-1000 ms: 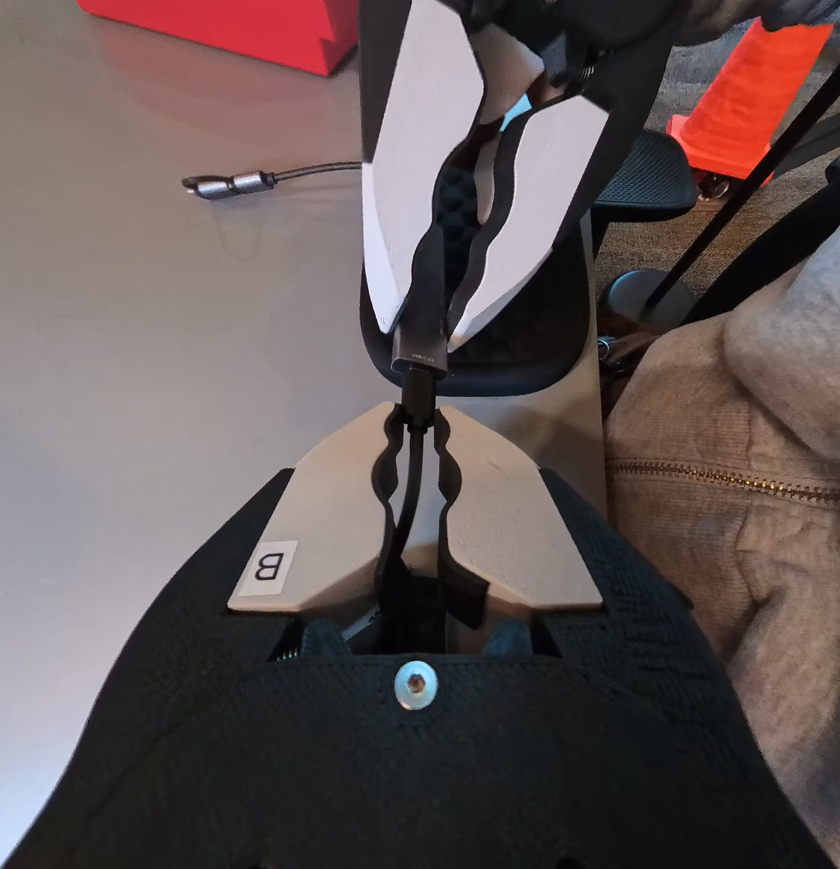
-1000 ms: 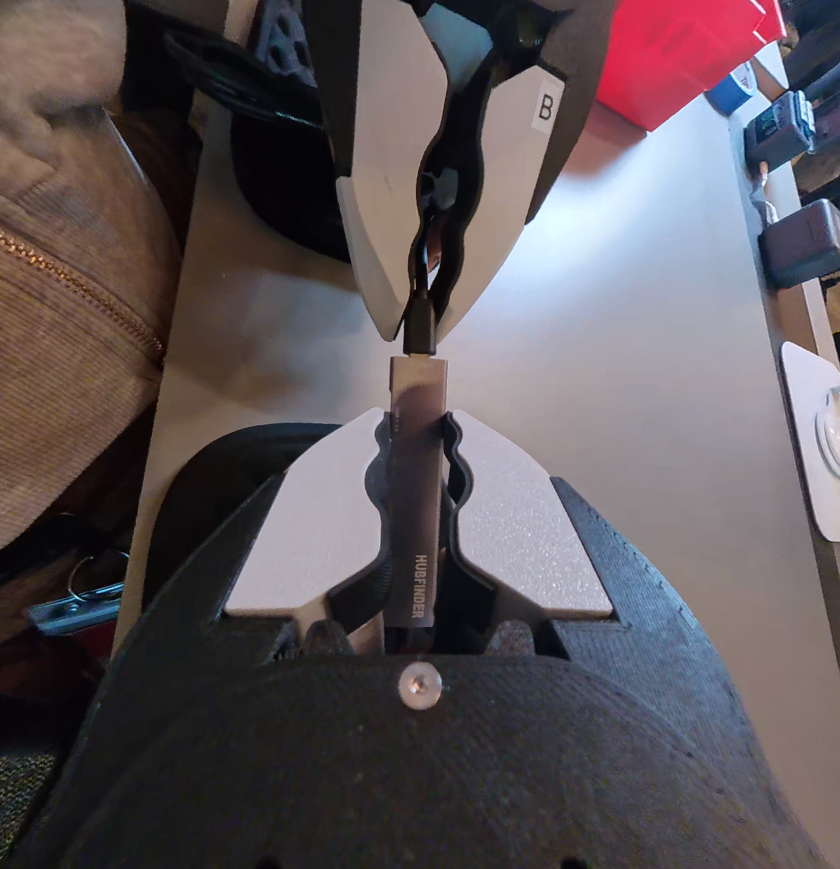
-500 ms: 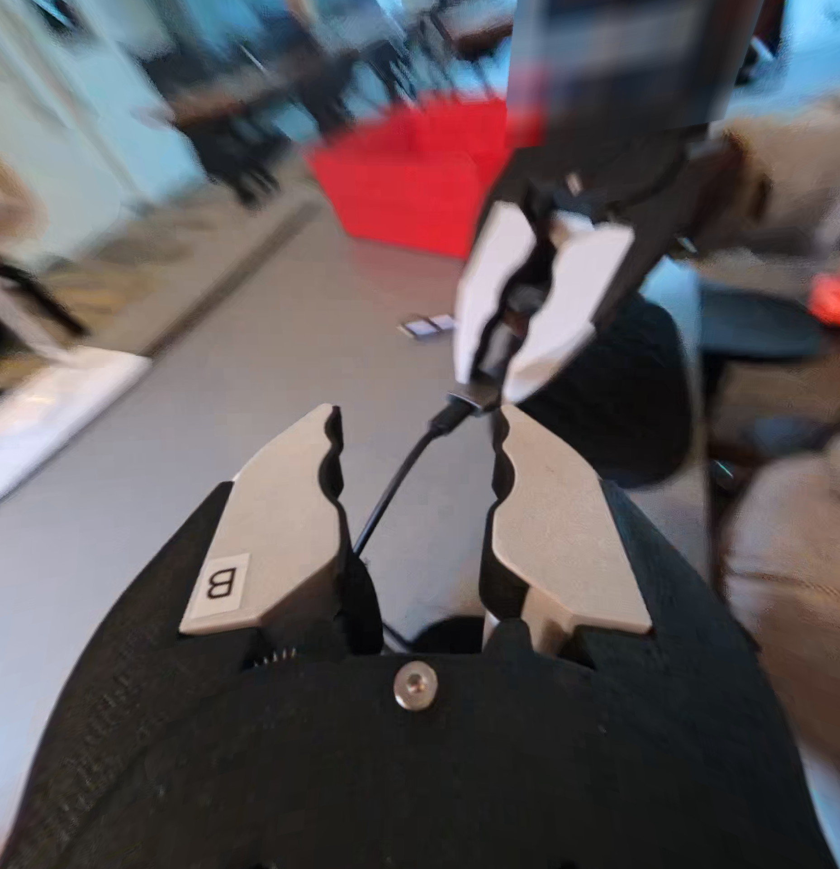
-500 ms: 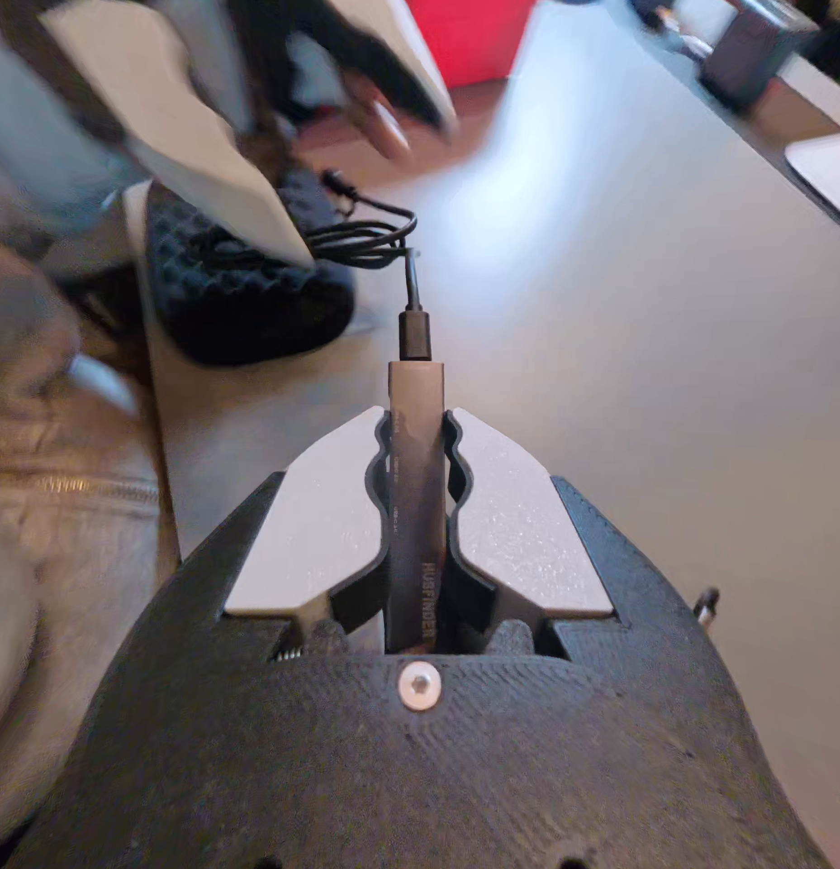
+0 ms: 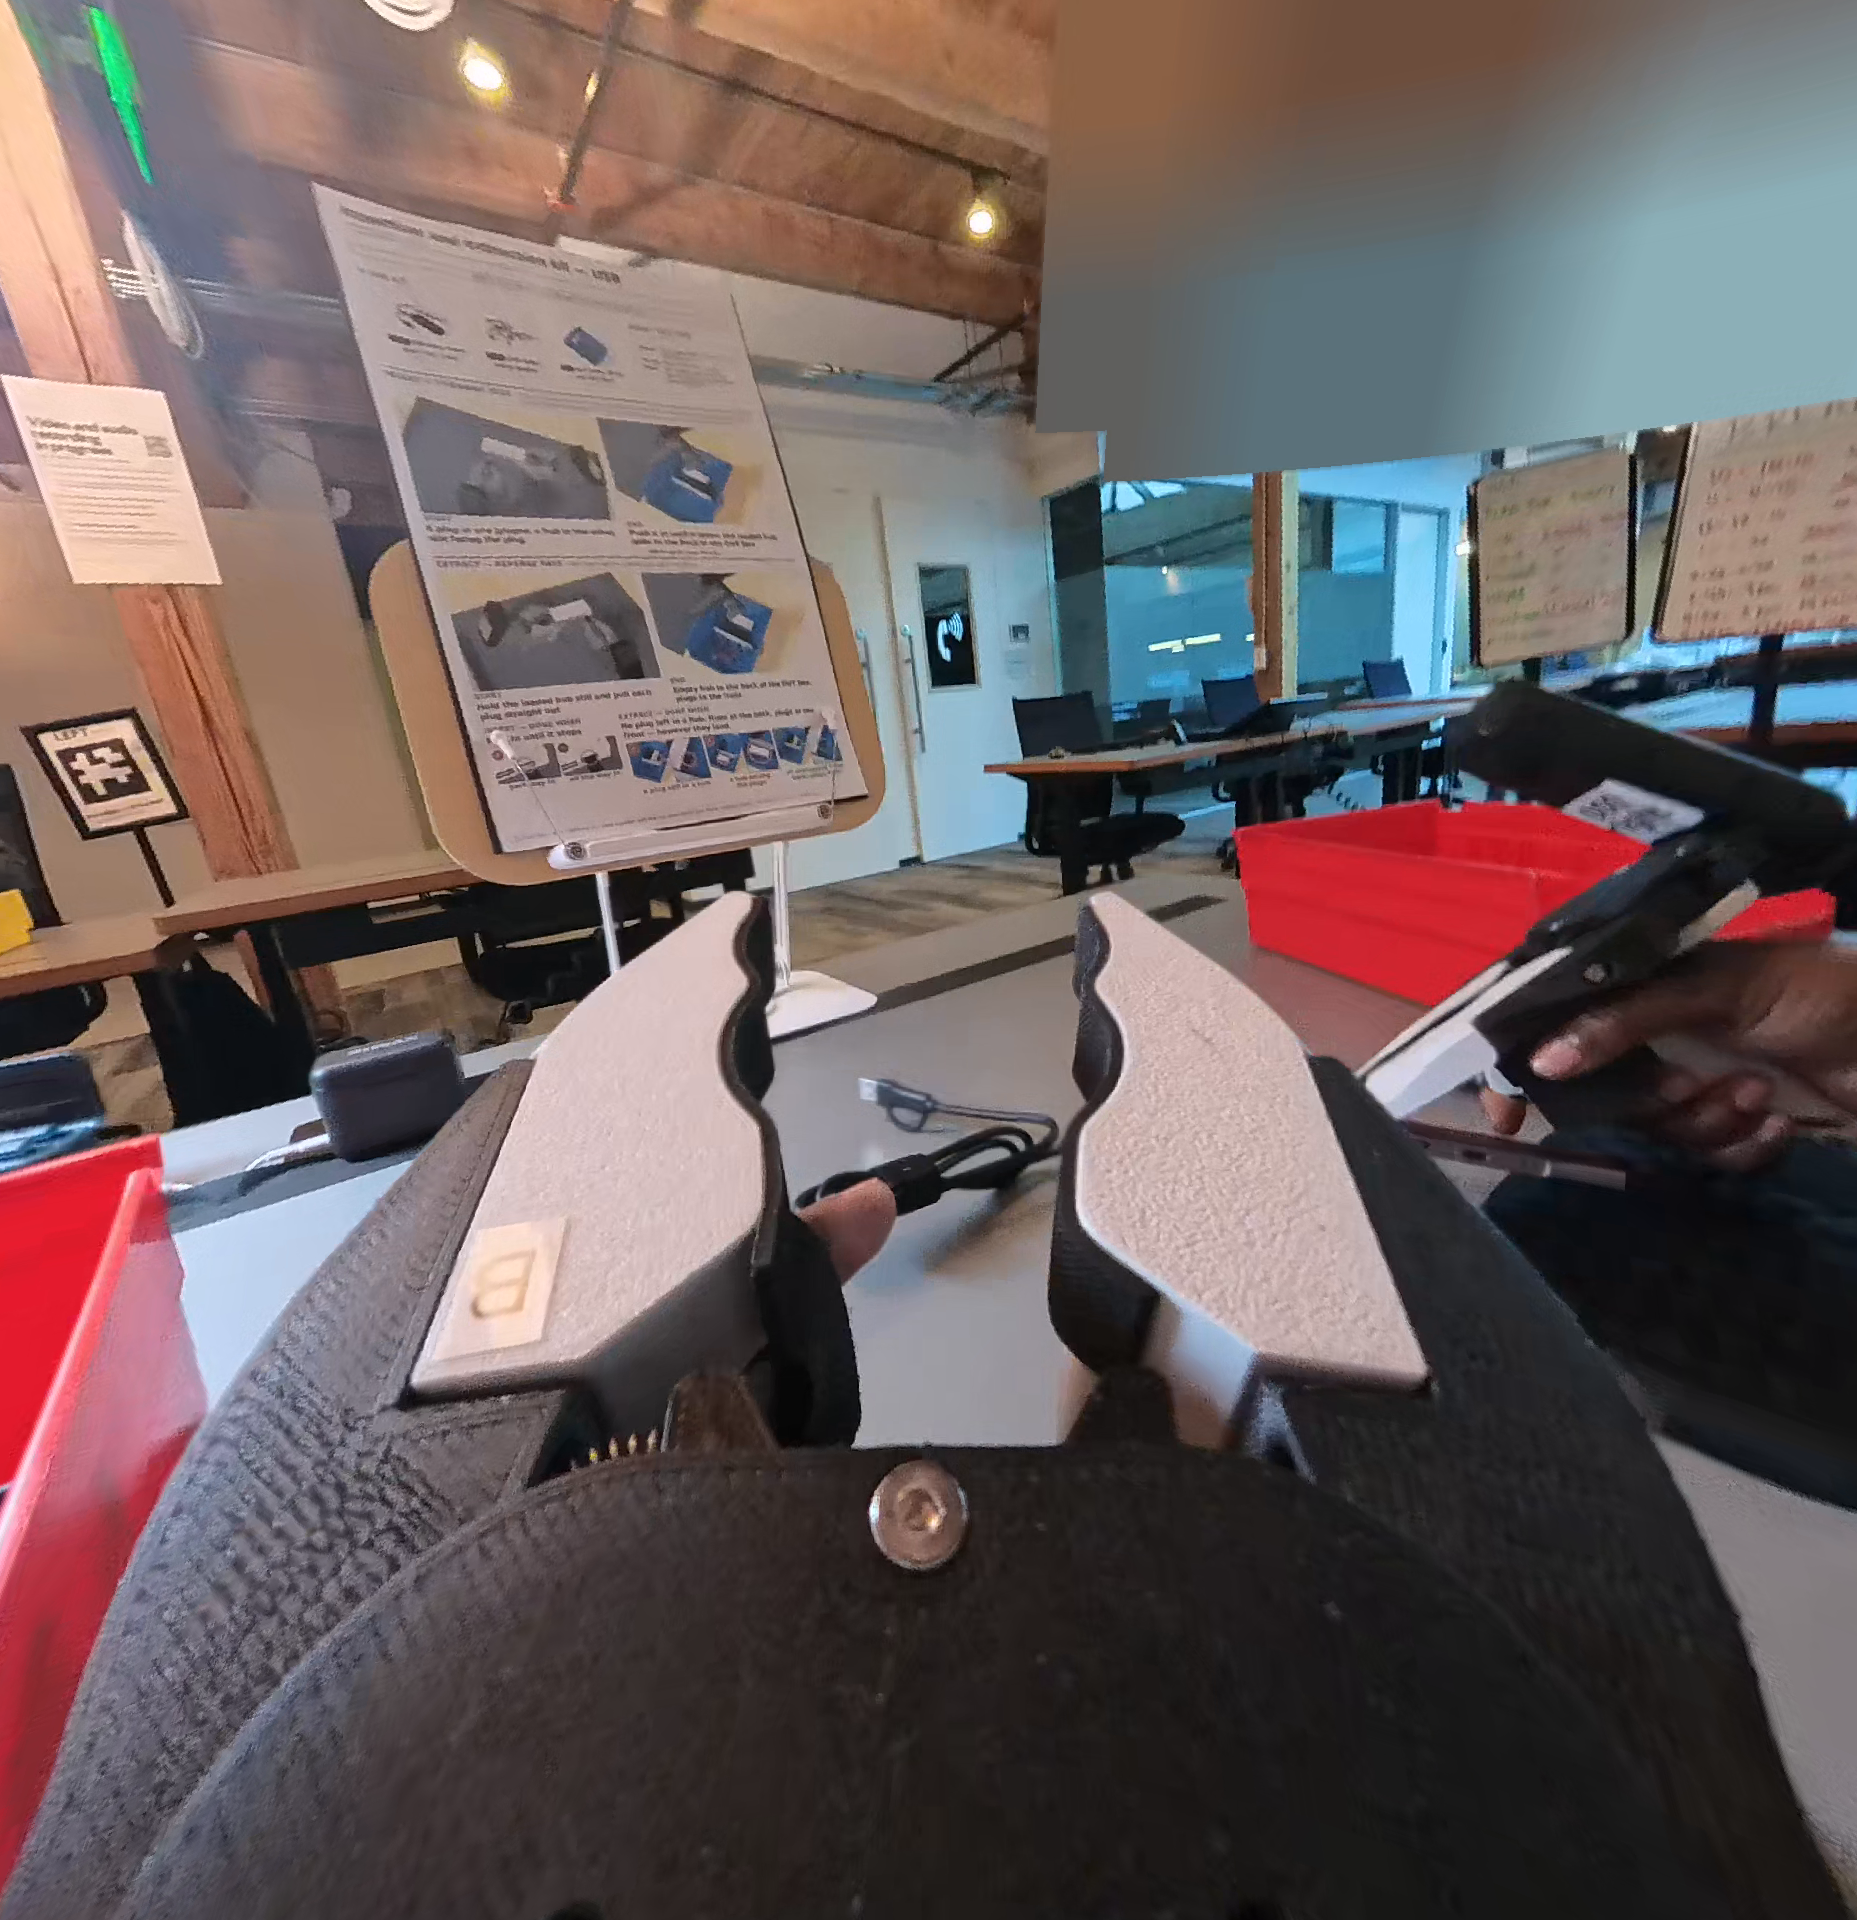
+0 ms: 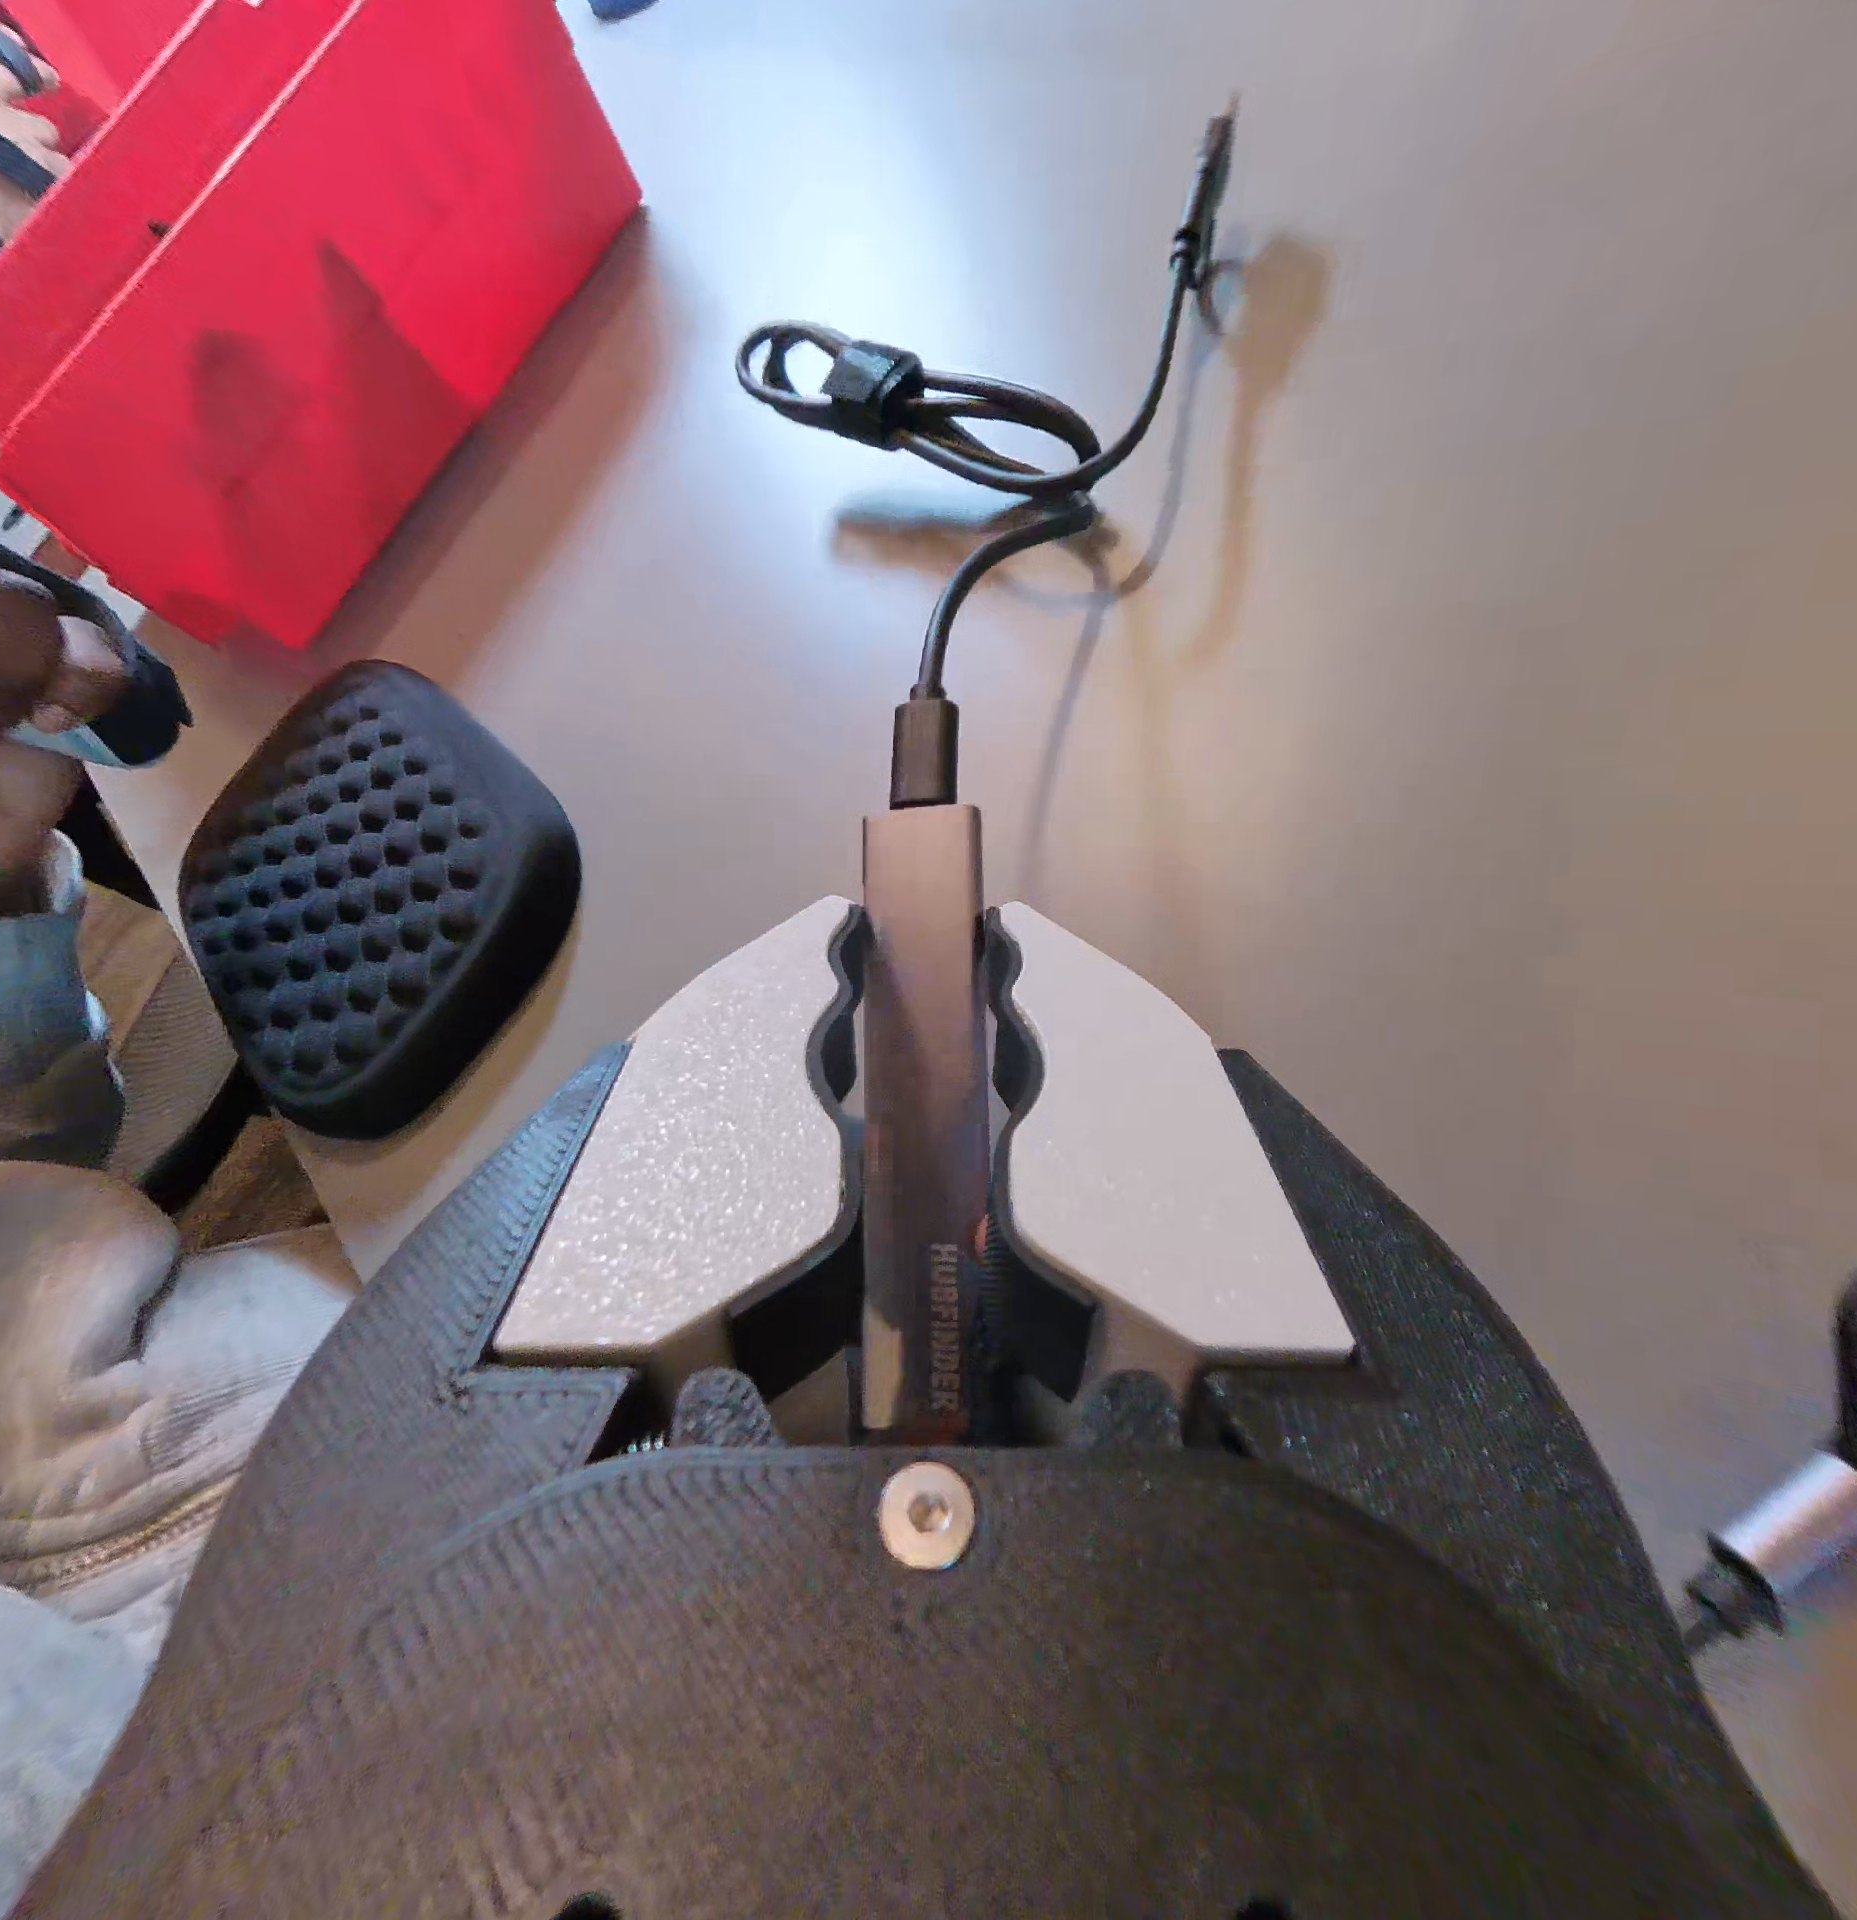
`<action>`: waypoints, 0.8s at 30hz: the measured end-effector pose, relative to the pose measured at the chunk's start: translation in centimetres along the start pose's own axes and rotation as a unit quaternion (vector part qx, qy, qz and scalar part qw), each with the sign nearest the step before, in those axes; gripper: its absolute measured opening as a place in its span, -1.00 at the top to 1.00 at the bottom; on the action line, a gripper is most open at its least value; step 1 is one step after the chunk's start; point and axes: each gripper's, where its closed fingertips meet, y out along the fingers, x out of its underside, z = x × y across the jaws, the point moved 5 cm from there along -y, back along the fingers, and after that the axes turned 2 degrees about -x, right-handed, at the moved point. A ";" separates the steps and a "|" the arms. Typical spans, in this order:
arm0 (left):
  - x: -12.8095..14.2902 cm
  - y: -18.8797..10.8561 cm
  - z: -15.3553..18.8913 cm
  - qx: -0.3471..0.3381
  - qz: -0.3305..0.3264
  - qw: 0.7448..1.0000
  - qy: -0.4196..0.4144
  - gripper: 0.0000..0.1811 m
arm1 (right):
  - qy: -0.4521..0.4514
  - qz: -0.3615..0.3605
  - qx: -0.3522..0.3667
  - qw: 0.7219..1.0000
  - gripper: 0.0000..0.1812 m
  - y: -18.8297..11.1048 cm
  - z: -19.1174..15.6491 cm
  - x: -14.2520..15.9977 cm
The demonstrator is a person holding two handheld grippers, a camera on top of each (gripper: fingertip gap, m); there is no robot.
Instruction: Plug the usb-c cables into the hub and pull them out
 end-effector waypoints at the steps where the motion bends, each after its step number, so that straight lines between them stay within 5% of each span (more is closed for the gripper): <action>1: 0.1 0.1 0.2 0.005 -0.007 1.000 0.012 0.39 | 0.005 0.001 -0.010 1.000 0.79 0.2 -0.3 0.0; 8: 1.6 -0.4 2.4 0.125 -0.073 0.989 -0.012 0.39 | -0.034 0.092 -0.128 0.987 0.32 -2.5 -3.0 -2.9; 13: 3.4 -0.9 7.0 0.297 -0.116 0.943 -0.100 0.39 | -0.155 0.305 -0.199 0.918 0.12 -6.6 -6.5 -5.9; 16: 3.6 -1.2 9.0 0.353 -0.128 0.924 -0.067 0.41 | -0.187 0.338 -0.246 0.889 -0.08 -7.1 -7.9 -5.4; 19: 2.2 -2.0 8.1 0.361 -0.114 0.925 -0.022 0.42 | -0.195 0.371 -0.260 0.870 -0.35 -7.8 -8.4 -5.6; 22: 0.5 -3.6 4.7 0.350 -0.171 0.920 -0.048 0.51 | -0.201 0.403 -0.252 0.857 -0.36 -8.8 -8.2 -6.3; 24: -0.4 -5.1 1.0 0.283 -0.202 0.937 -0.025 0.51 | -0.205 0.416 -0.247 0.851 -0.34 -9.4 -8.0 -6.5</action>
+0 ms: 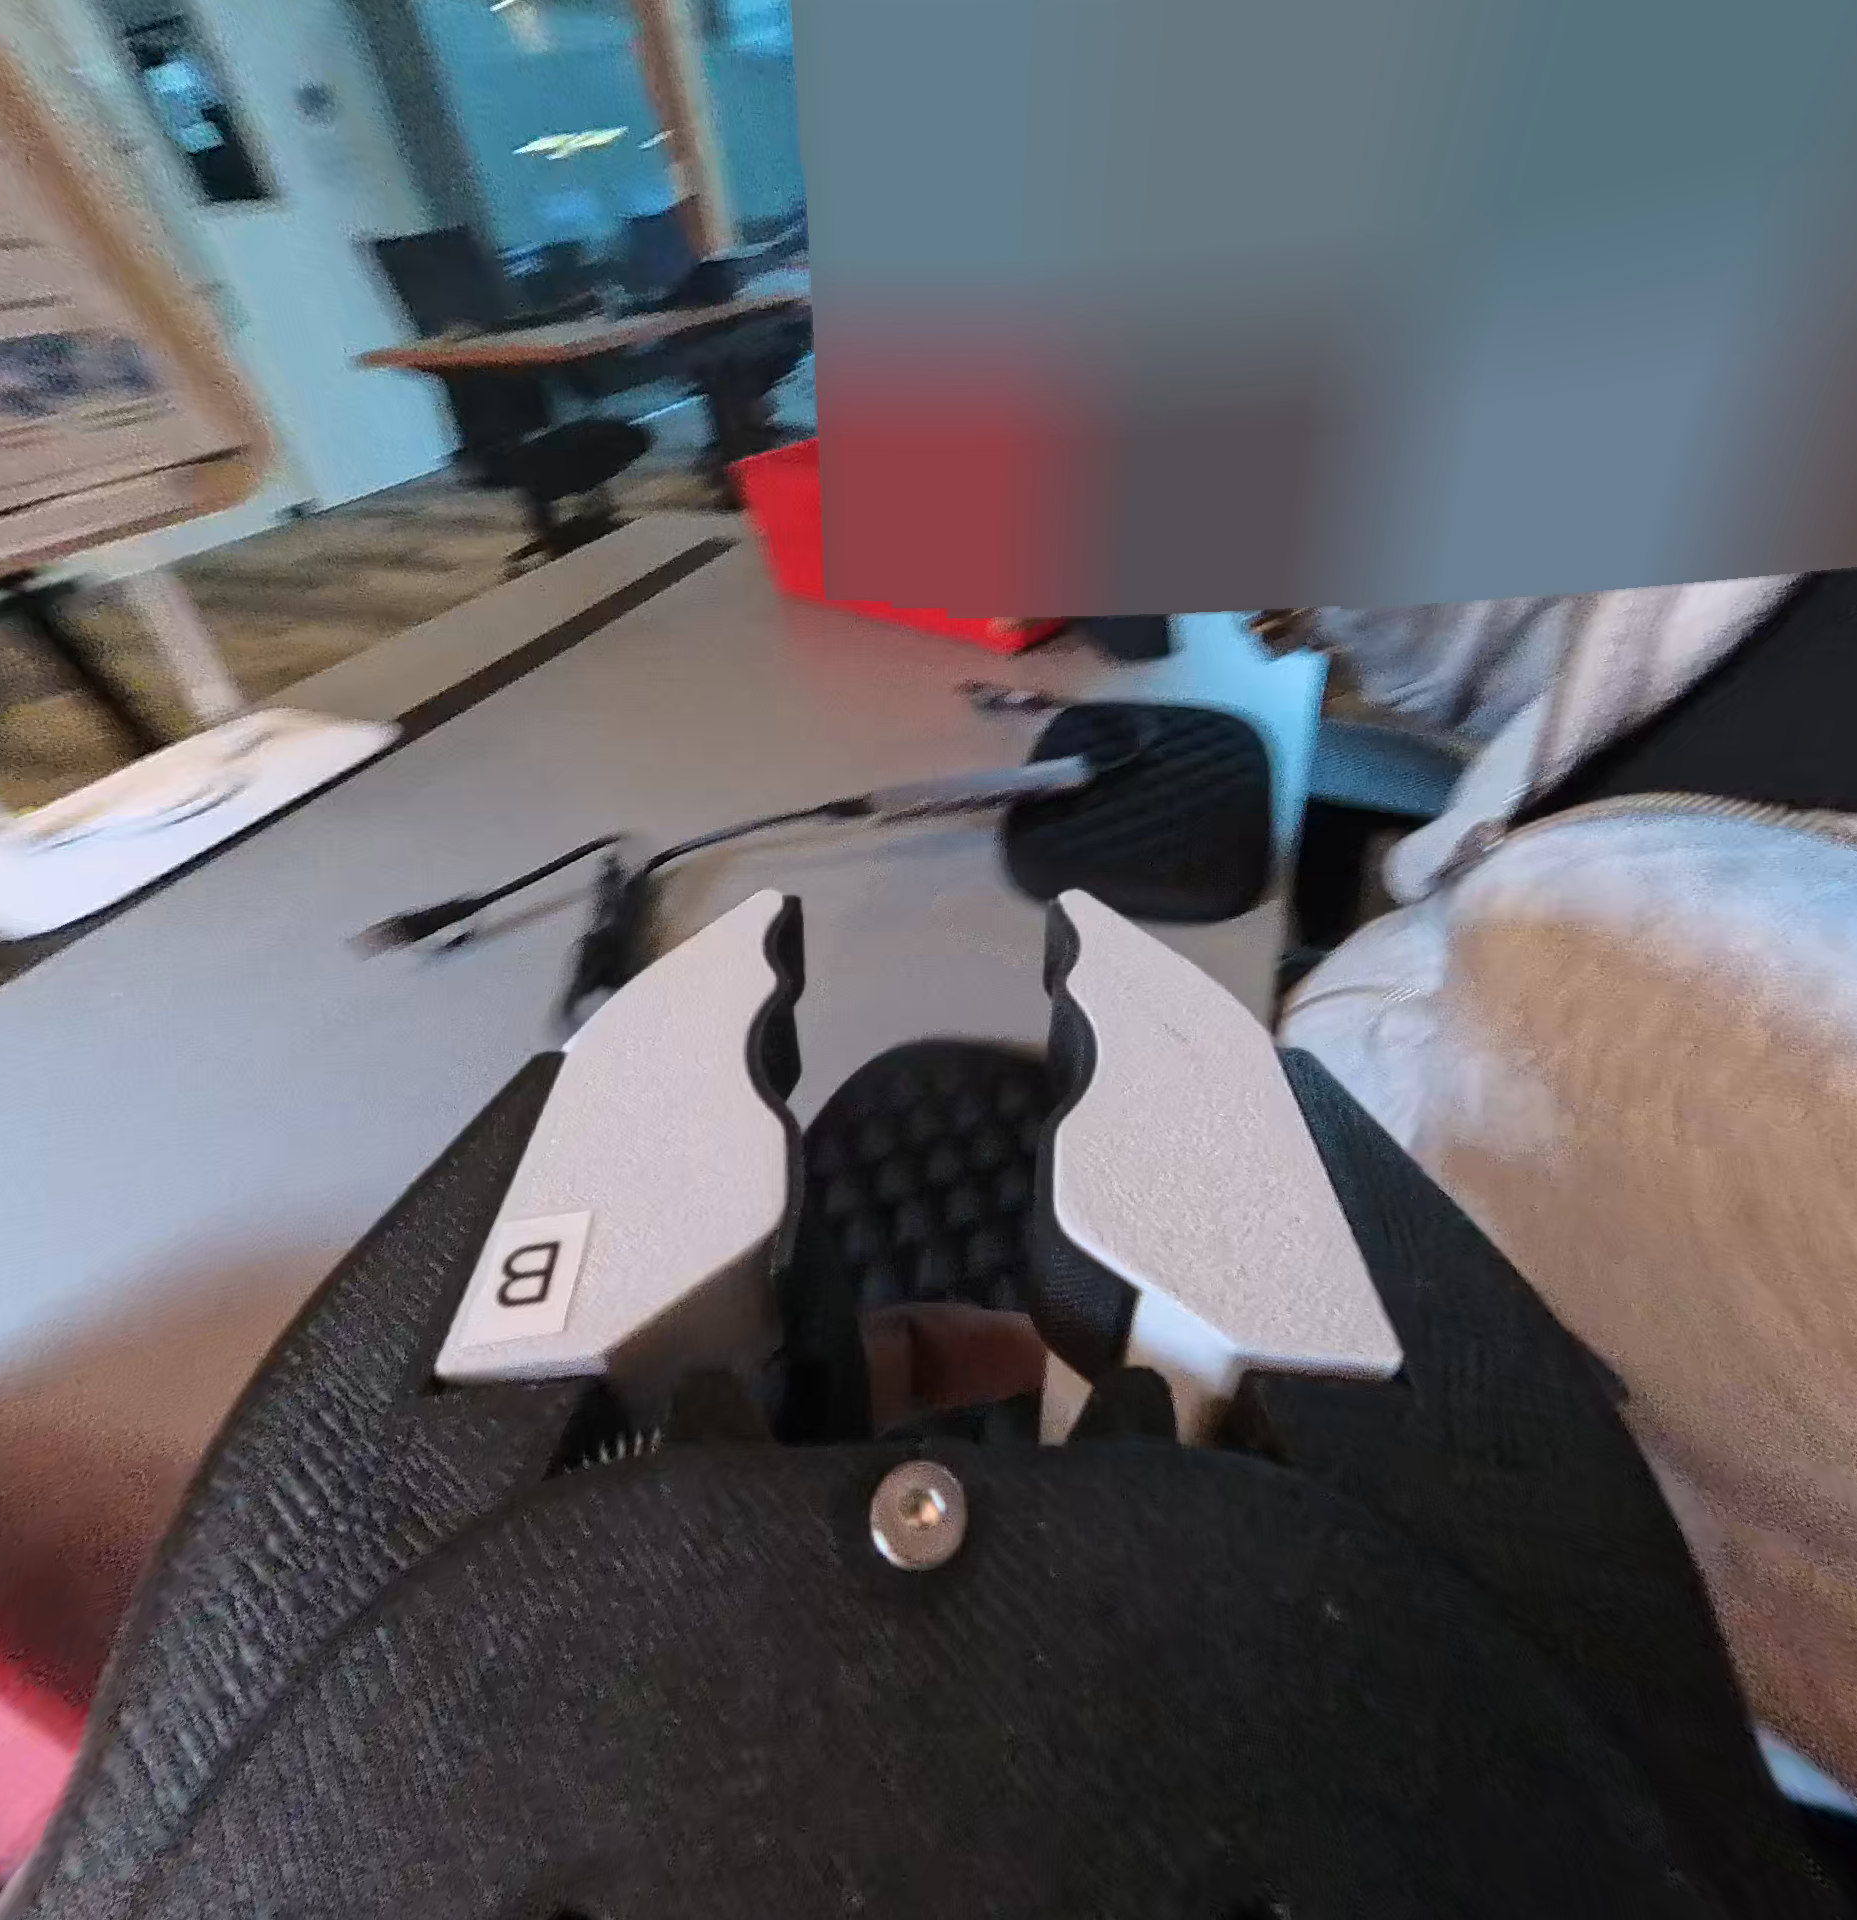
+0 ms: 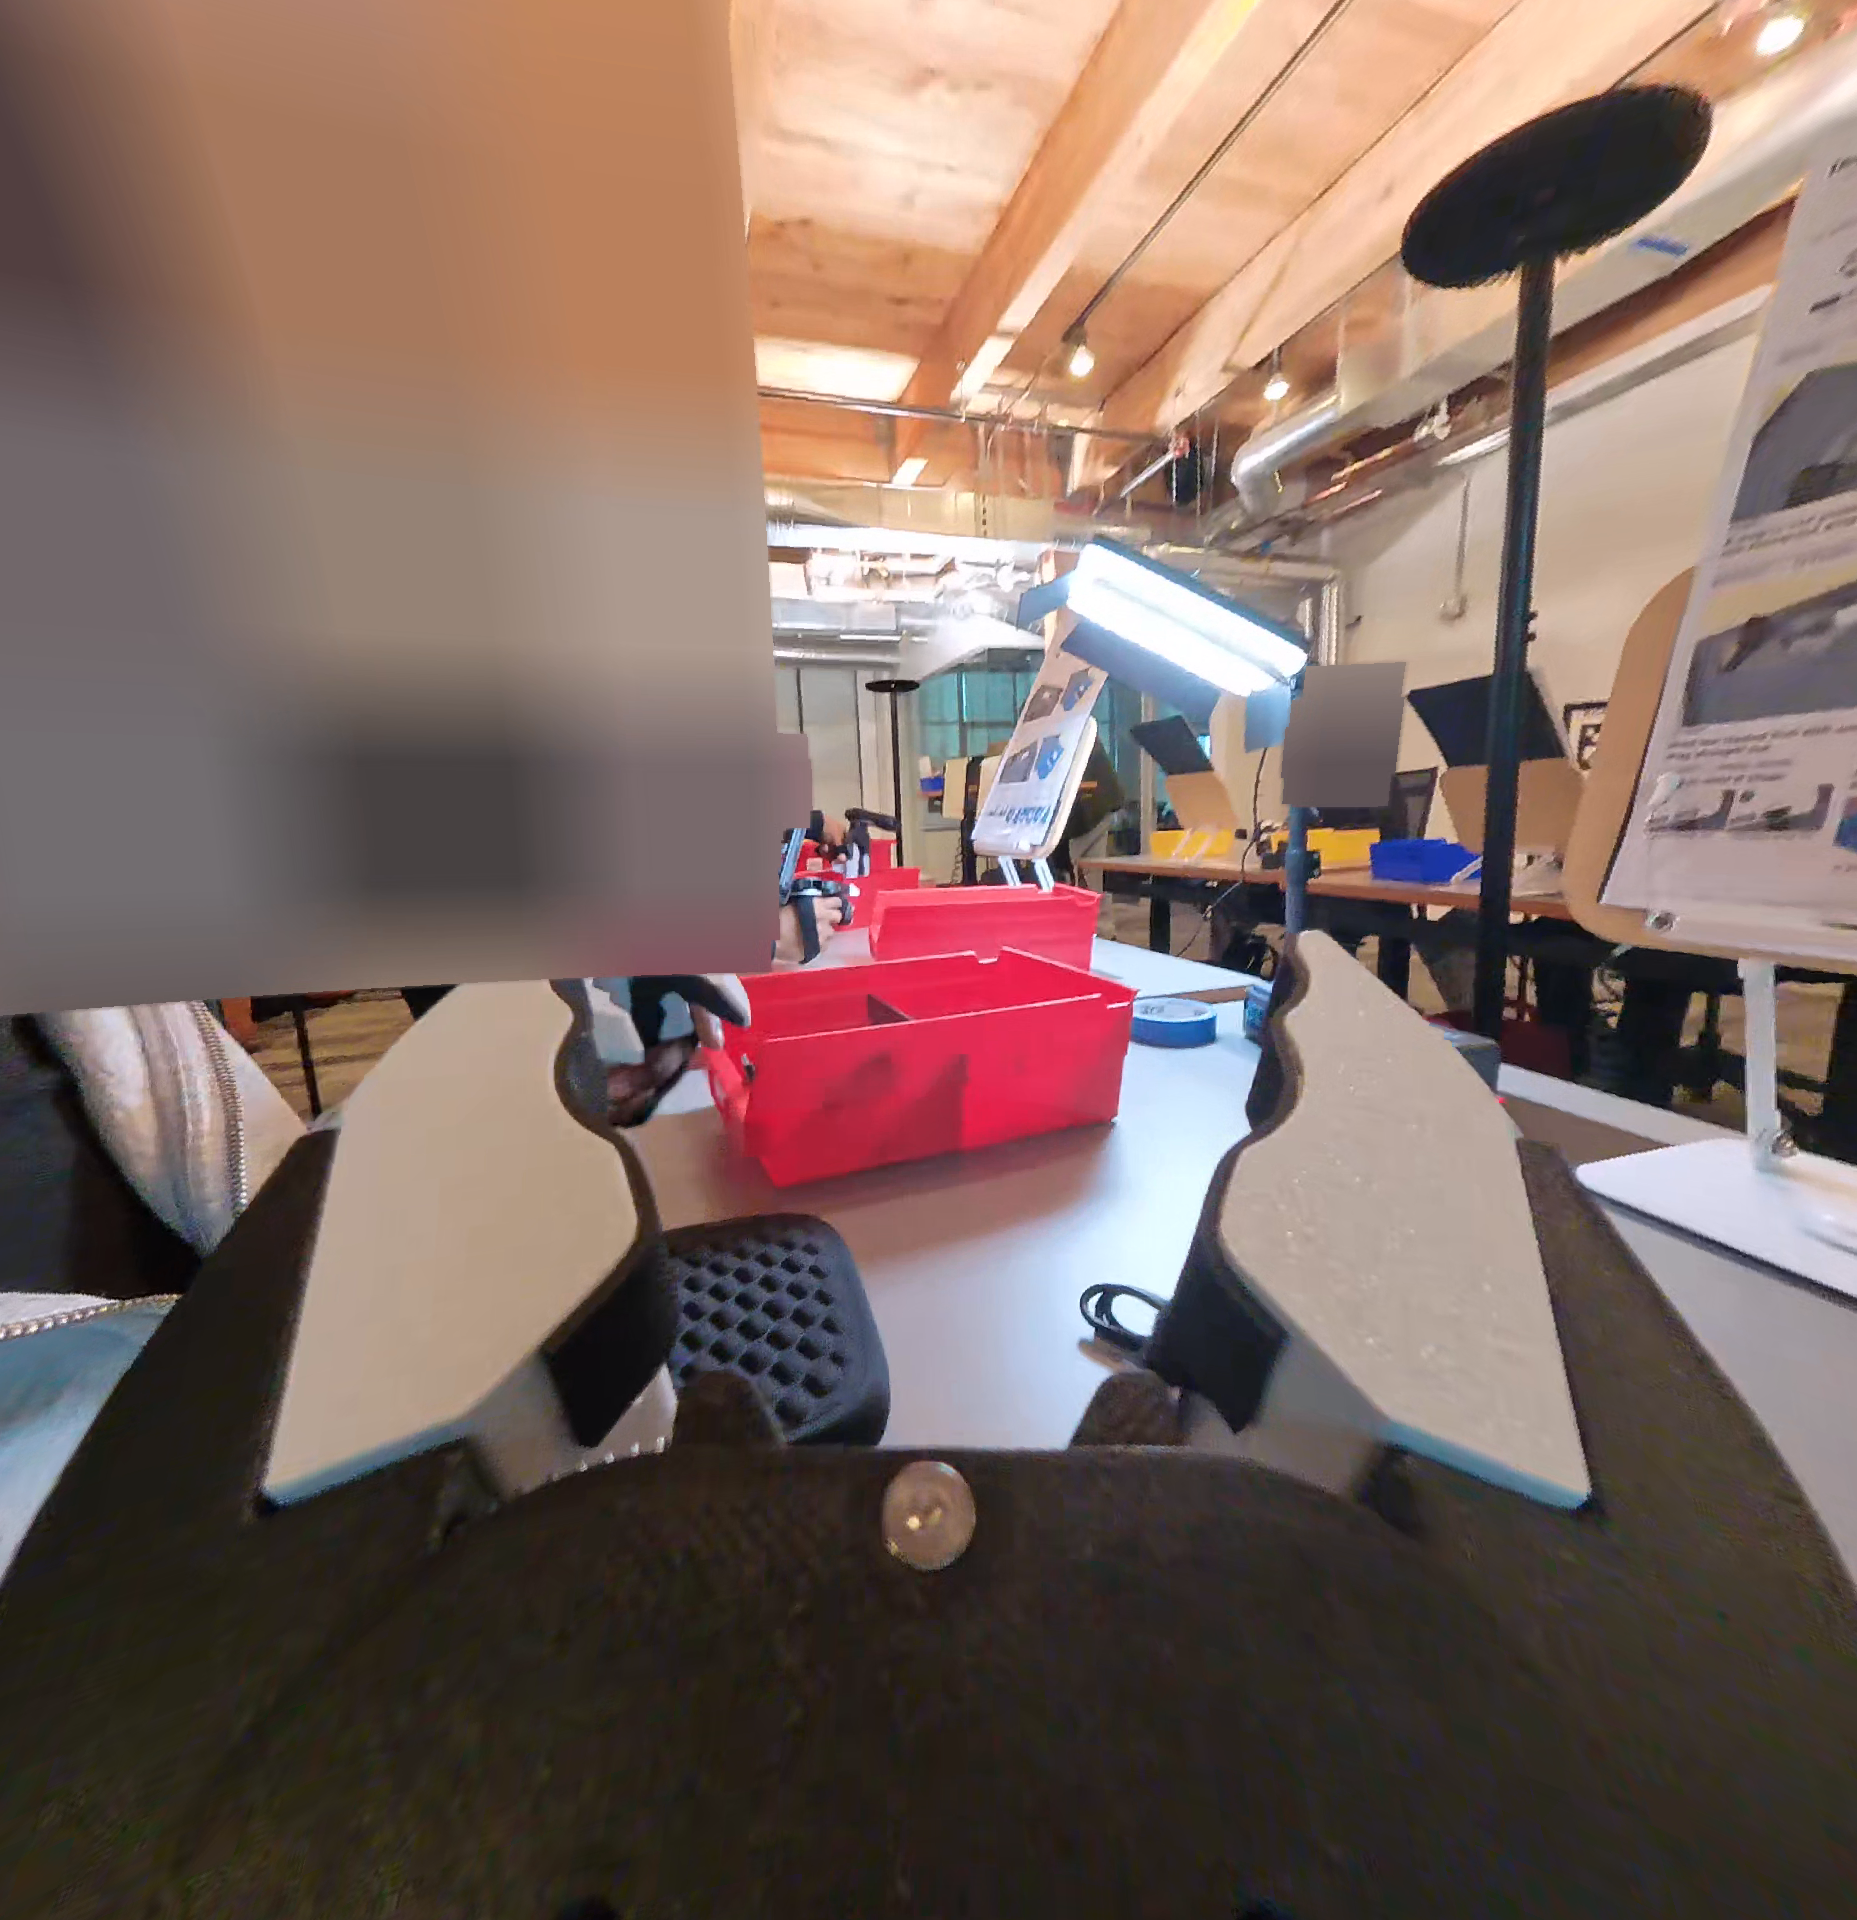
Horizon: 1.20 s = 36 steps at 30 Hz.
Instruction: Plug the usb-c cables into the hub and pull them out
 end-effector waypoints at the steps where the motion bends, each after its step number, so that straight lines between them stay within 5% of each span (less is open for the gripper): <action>1: 0.2 -1.9 -1.1 -0.048 -0.020 0.999 0.006 0.51 | -0.003 0.005 0.001 1.000 -0.32 -0.1 0.0 -0.2; 5: 3.0 -10.1 -5.0 -0.256 -0.147 0.955 0.006 0.50 | -0.010 0.000 0.004 1.000 -0.29 0.0 0.0 0.1; 9: 6.6 -14.4 -6.6 -0.343 -0.229 0.911 -0.026 0.51 | -0.010 -0.024 -0.009 1.000 -0.29 0.7 -0.5 1.2; 13: 7.8 -14.4 -8.0 -0.364 -0.231 0.901 -0.044 0.52 | -0.015 -0.037 -0.017 0.999 -0.29 1.1 -0.9 1.5; 19: 6.2 -14.6 -11.0 -0.343 -0.224 0.911 -0.038 0.57 | -0.032 -0.022 -0.004 0.999 -0.27 0.6 -0.6 0.2; 22: 6.2 -13.7 -13.6 -0.316 -0.292 0.902 0.040 0.57 | -0.023 -0.006 -0.002 1.000 -0.26 0.5 -0.6 -0.3; 29: 10.9 -12.3 -18.3 -0.243 -0.493 0.827 0.119 0.66 | -0.023 -0.008 -0.003 1.000 -0.23 0.7 -0.7 -0.6; 32: 11.4 -12.0 -18.5 -0.223 -0.503 0.826 0.121 0.78 | -0.022 -0.010 0.003 1.000 -0.22 0.5 -0.5 -0.5; 36: 7.1 -13.8 -18.4 -0.309 -0.433 0.841 0.097 0.85 | -0.027 -0.017 0.016 0.999 -0.18 0.4 -0.1 -0.5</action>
